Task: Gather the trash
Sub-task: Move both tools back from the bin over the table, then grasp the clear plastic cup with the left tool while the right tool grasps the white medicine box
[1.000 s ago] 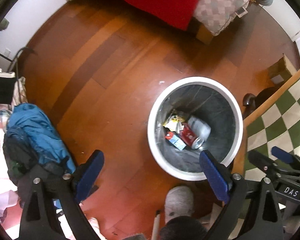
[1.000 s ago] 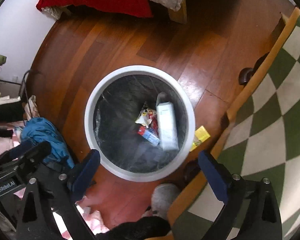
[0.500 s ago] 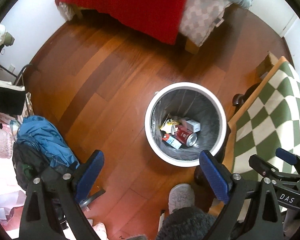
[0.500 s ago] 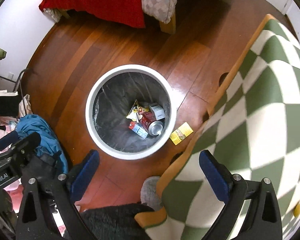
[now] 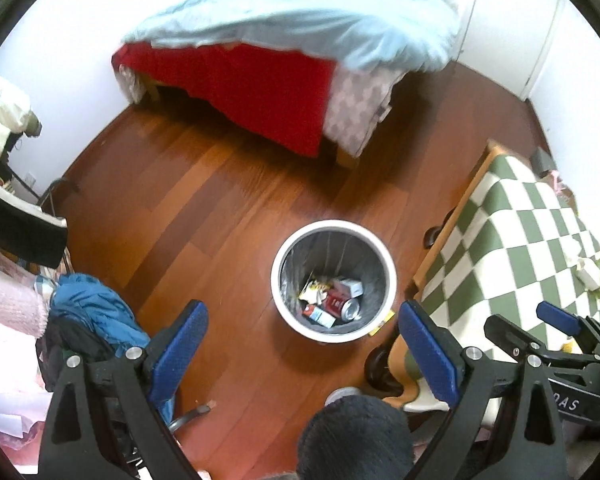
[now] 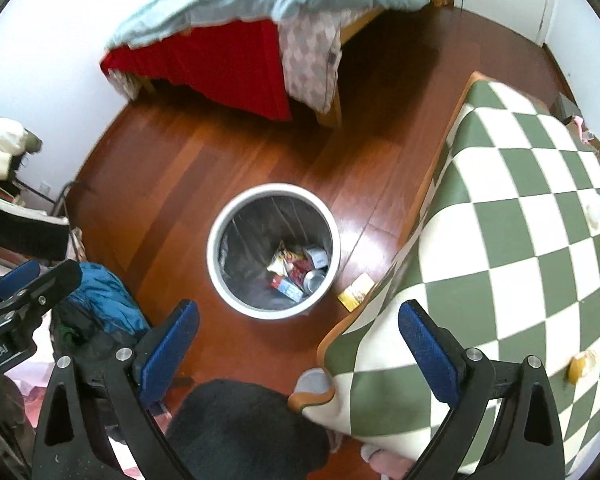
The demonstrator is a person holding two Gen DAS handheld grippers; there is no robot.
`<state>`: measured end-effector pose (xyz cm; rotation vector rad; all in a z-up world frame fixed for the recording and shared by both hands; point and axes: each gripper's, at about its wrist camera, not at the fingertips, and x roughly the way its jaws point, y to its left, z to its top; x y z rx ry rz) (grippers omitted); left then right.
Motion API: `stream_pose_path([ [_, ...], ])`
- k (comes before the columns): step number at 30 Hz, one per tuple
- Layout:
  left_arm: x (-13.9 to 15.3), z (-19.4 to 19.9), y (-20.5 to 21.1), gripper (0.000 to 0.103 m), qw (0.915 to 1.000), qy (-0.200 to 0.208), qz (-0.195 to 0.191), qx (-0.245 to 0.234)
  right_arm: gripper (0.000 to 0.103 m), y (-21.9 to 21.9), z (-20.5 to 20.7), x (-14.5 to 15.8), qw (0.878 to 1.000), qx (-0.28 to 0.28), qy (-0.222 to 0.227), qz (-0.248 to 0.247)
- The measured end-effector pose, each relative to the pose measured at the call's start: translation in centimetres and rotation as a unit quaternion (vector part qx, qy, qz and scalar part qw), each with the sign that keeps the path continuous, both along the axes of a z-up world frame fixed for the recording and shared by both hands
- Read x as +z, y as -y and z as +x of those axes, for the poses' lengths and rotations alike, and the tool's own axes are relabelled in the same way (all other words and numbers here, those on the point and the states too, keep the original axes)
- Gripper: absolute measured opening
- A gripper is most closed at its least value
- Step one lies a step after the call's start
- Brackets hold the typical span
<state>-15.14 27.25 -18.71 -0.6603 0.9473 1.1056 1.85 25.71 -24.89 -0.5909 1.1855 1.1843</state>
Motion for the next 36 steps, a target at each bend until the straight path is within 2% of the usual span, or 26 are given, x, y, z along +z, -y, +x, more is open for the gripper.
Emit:
stream_pose_path([
  [4, 2.5, 0.3, 2.0, 0.097, 0.9996, 0.006, 0.026, -0.005, 0.101, 2.8, 0.2, 3.3, 0.999, -0.010, -0.007, 0.034],
  [9, 4.8, 2.1, 4.8, 0.097, 0.9981, 0.007, 0.060, -0.012, 0.101, 7.1, 1.3, 6.9, 0.995, -0.039, -0.041, 0.085],
  [12, 4.5, 4.4, 6.0, 0.097, 0.9977, 0.005, 0.061, -0.030, 0.101, 10.5, 3.3, 8.2, 0.990, -0.073, -0.062, 0.104],
  [15, 2.7, 8.2, 7.0, 0.097, 0.9974, -0.008, 0.046, -0.056, 0.101, 14.0, 6.6, 8.4, 0.985, -0.114, -0.071, 0.108],
  [20, -1.7, 16.4, 8.3, 0.097, 0.9939, -0.024, 0.012, -0.107, 0.101, 20.9, 15.0, 6.4, 0.971, -0.216, -0.064, 0.080],
  [25, -5.1, 26.5, 9.5, 0.097, 0.9867, -0.049, 0.002, -0.155, 0.101, 26.8, 25.4, 2.7, 0.944, -0.319, -0.076, 0.041],
  [26, -5.7, 29.3, 9.6, 0.097, 0.9840, -0.052, -0.002, -0.170, 0.101, 28.0, 28.2, 2.1, 0.934, -0.347, -0.075, 0.036],
  [32, -8.7, 41.9, 9.2, 0.097, 0.9709, -0.076, -0.018, -0.227, 0.101, 29.7, 41.7, 0.1, 0.899, -0.434, -0.053, 0.013],
  [36, -11.3, 48.2, 7.8, 0.097, 0.9650, -0.080, -0.045, -0.246, 0.101, 28.0, 48.4, -1.0, 0.892, -0.451, -0.037, -0.007],
])
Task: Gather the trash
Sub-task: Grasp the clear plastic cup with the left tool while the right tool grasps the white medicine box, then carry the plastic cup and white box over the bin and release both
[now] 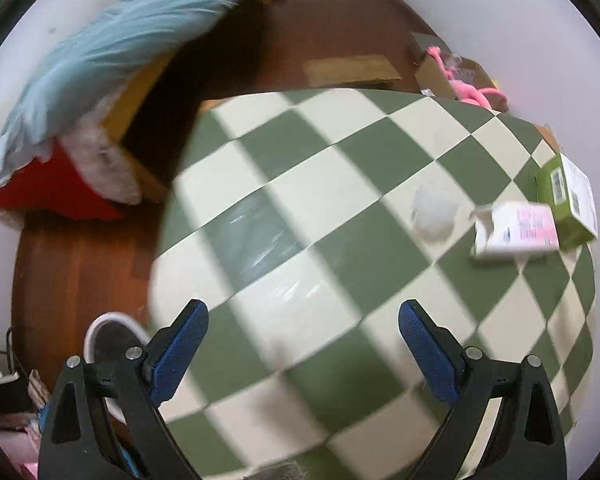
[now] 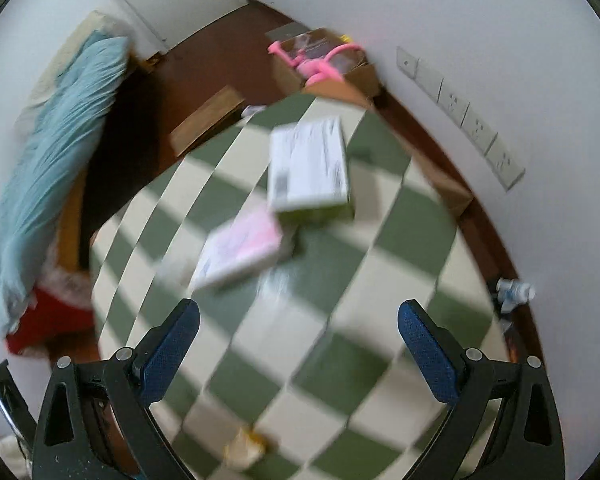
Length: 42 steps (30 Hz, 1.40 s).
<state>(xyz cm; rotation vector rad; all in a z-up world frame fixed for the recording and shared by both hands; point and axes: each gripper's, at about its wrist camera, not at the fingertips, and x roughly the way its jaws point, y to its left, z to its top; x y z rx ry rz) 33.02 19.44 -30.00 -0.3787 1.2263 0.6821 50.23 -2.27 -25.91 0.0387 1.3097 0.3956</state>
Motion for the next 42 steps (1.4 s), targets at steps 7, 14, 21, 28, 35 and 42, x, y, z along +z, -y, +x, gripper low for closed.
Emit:
stream_pose_path([
  [7, -2.8, 5.8, -1.0, 0.096, 0.9967, 0.024, -0.068, -0.035, 0.101, -6.0, 7.6, -4.4, 0.998, 0.013, -0.002, -0.055],
  [14, -4.6, 8.9, -0.1, 0.061, 0.9923, 0.024, -0.086, -0.086, 0.101, -8.3, 10.2, -7.5, 0.997, 0.027, -0.012, -0.078],
  [21, -4.6, 8.5, 0.7, 0.036, 0.9935, 0.020, -0.056, -0.097, 0.082, -8.4, 10.8, -8.9, 0.995, 0.030, -0.009, -0.092],
  [28, -3.5, 7.9, 1.0, 0.036, 0.9953, 0.019, -0.008, -0.095, 0.073, -8.0, 10.2, -8.3, 0.994, 0.048, 0.010, -0.093],
  [35, 0.5, 6.7, 1.8, 0.036, 0.9937, 0.042, 0.042, -0.095, 0.072, -6.6, 8.8, -5.4, 0.994, 0.050, 0.047, -0.089],
  [42, 5.2, 3.8, 1.9, 0.036, 0.9919, 0.080, 0.067, -0.072, 0.072, -5.1, 5.1, -0.8, 0.992, 0.059, 0.088, -0.065],
])
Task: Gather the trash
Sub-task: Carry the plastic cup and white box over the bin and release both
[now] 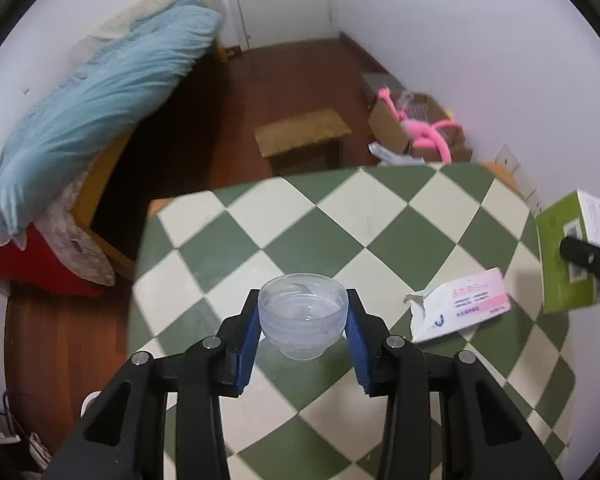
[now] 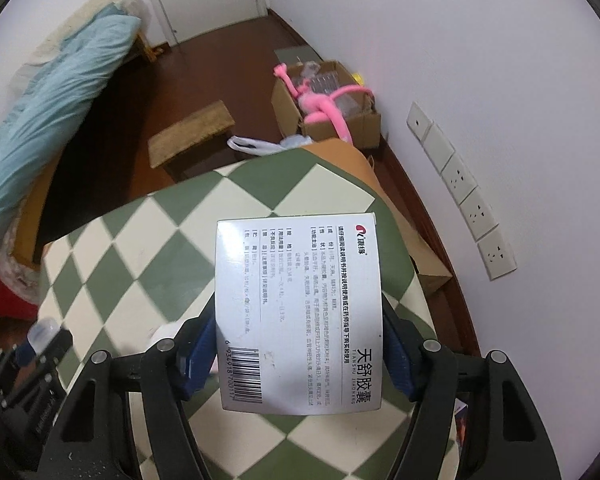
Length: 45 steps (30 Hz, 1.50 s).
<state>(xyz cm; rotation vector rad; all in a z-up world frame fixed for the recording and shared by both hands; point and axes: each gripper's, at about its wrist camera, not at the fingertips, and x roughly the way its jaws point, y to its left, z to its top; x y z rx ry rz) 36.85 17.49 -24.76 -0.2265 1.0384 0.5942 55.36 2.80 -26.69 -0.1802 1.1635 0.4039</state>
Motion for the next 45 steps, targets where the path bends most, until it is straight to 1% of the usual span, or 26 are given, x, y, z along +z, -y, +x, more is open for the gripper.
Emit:
stream_pose_path([
  [4, 3.4, -2.7, 0.3, 0.036, 0.9996, 0.024, 0.011, 0.009, 0.072, 0.5, -3.2, 2.9, 0.999, 0.015, 0.020, 0.024],
  [8, 6.9, -6.6, 0.7, 0.036, 0.9985, 0.049, 0.018, 0.019, 0.072, 1.0, -7.2, 6.2, 0.997, 0.029, 0.036, 0.059],
  [12, 9.8, -10.6, 1.0, 0.036, 0.9970, 0.070, 0.022, 0.028, 0.072, 1.3, -11.4, 9.2, 0.994, 0.045, 0.046, 0.093],
  [16, 12.1, -14.9, 0.7, 0.036, 0.9952, 0.086, 0.030, 0.037, 0.072, 1.1, -16.1, 11.8, 0.989, 0.065, 0.053, 0.123],
  [21, 14.0, -21.0, -0.5, 0.036, 0.9926, 0.103, 0.028, 0.057, 0.072, -0.2, -21.9, 14.2, 0.983, 0.097, 0.057, 0.146],
  [24, 14.5, -24.5, -1.8, 0.036, 0.9909, 0.109, 0.026, 0.075, 0.072, -1.7, -25.7, 15.3, 0.978, 0.119, 0.054, 0.161],
  [27, 14.5, -28.9, -3.9, 0.036, 0.9885, 0.111, 0.018, 0.101, 0.072, -3.5, -29.6, 15.7, 0.973, 0.143, 0.041, 0.176],
  [30, 13.6, -33.1, -6.4, 0.036, 0.9857, 0.107, 0.000, 0.130, 0.072, -6.0, -33.5, 15.2, 0.967, 0.174, 0.021, 0.184],
  [32, 12.4, -35.7, -8.3, 0.036, 0.9831, 0.099, -0.011, 0.153, 0.072, -8.0, -36.0, 14.2, 0.963, 0.195, 0.002, 0.185],
  [34, 10.6, -38.2, -10.4, 0.036, 0.9797, 0.085, -0.021, 0.180, 0.072, -10.7, -38.6, 12.4, 0.959, 0.218, -0.023, 0.178],
  [37, 7.1, -41.8, -13.8, 0.036, 0.9709, 0.064, -0.056, 0.224, 0.072, -14.5, -40.9, 9.2, 0.955, 0.243, -0.058, 0.161],
  [39, 3.6, -44.2, -16.6, 0.036, 0.9608, 0.048, -0.097, 0.255, 0.072, -17.4, -42.5, 6.7, 0.951, 0.261, -0.082, 0.145],
  [40, 2.3, -45.1, -17.2, 0.036, 0.9571, 0.042, -0.110, 0.265, 0.072, -19.0, -43.4, 5.3, 0.949, 0.269, -0.094, 0.136],
  [42, -1.5, -46.8, -19.4, 0.036, 0.9445, 0.030, -0.153, 0.289, 0.072, -21.9, -44.6, 2.6, 0.944, 0.286, -0.116, 0.118],
  [44, -4.4, -47.9, -20.5, 0.036, 0.9330, 0.019, -0.189, 0.306, 0.072, -24.9, -45.8, -0.4, 0.940, 0.302, -0.133, 0.091],
  [45, -6.7, -48.4, -21.3, 0.036, 0.9221, 0.015, -0.228, 0.312, 0.072, -26.1, -46.1, -1.6, 0.938, 0.307, -0.139, 0.080],
])
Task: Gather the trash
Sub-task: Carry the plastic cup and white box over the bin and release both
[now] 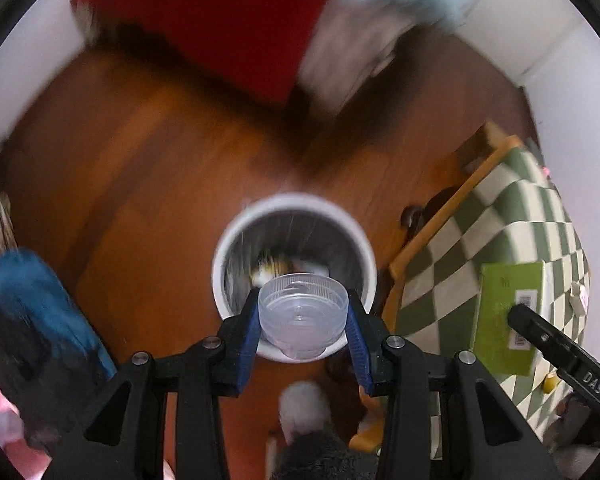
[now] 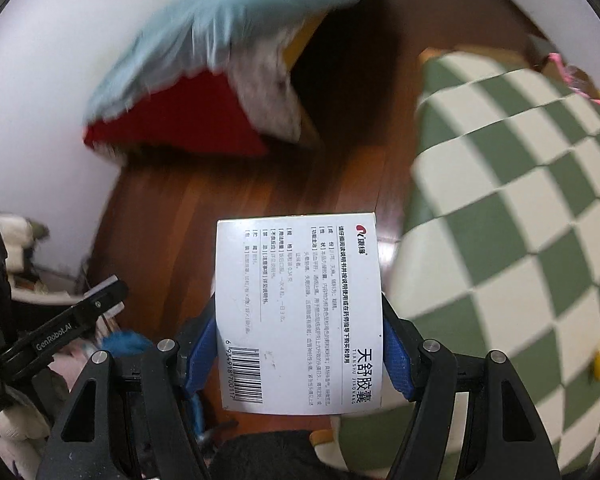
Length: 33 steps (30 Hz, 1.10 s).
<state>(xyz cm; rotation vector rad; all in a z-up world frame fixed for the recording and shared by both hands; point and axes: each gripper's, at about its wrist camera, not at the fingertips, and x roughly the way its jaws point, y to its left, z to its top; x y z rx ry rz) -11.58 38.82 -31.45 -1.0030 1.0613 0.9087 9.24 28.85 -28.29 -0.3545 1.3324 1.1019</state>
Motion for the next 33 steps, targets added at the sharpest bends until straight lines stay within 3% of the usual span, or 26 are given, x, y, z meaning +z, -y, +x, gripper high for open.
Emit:
stream_pose_path([
  [2, -2.9, -0.5, -0.9, 0.036, 0.9991, -0.001, -0.040, 0.013, 0.072, -2.6, -0.8, -2.9, 0.999, 0.016, -0.006, -0.027],
  [5, -5.6, -0.8, -1.6, 0.042, 0.9977, -0.022, -0.061, 0.017, 0.072, -5.9, -2.0, -7.2, 0.997, 0.039, -0.015, -0.065],
  [6, -6.5, -1.0, -1.8, 0.050, 0.9972, -0.024, -0.068, 0.021, 0.072, -6.8, -2.3, -8.4, 0.996, 0.046, -0.018, -0.076],
  [8, -7.4, -1.7, -2.1, 0.095, 0.9965, -0.028, -0.072, 0.033, 0.072, -8.4, -3.0, -10.7, 0.994, 0.059, -0.023, -0.095],
  [9, -7.8, -2.1, -2.3, 0.098, 0.9964, -0.030, -0.068, 0.040, 0.072, -9.3, -3.4, -11.8, 0.992, 0.065, -0.025, -0.101],
  [14, -8.0, -4.5, -3.2, 0.098, 0.9945, -0.066, -0.054, 0.062, 0.078, -12.8, -4.5, -15.7, 0.988, 0.083, -0.042, -0.127],
  [15, -7.8, -5.1, -3.1, 0.098, 0.9940, -0.073, -0.047, 0.066, 0.084, -13.5, -4.5, -16.5, 0.987, 0.084, -0.050, -0.131],
  [16, -7.6, -5.4, -3.1, 0.098, 0.9937, -0.079, -0.040, 0.068, 0.100, -14.0, -4.5, -17.0, 0.986, 0.086, -0.058, -0.133],
  [17, -7.2, -5.7, -3.0, 0.098, 0.9934, -0.085, -0.033, 0.070, 0.103, -14.3, -4.5, -17.4, 0.985, 0.084, -0.063, -0.134],
  [21, -6.6, -6.3, -2.0, 0.098, 0.9911, -0.114, -0.002, 0.068, 0.103, -14.5, -4.5, -17.5, 0.987, 0.085, -0.060, -0.125],
  [26, -5.8, -6.0, -0.4, 0.098, 0.9907, -0.125, 0.010, 0.054, 0.103, -12.8, -5.1, -16.7, 0.984, 0.103, -0.014, -0.145],
  [33, -2.9, -5.0, 1.9, 0.098, 0.9918, -0.118, 0.036, 0.034, 0.103, -9.2, -6.3, -12.8, 0.981, 0.124, 0.042, -0.140],
])
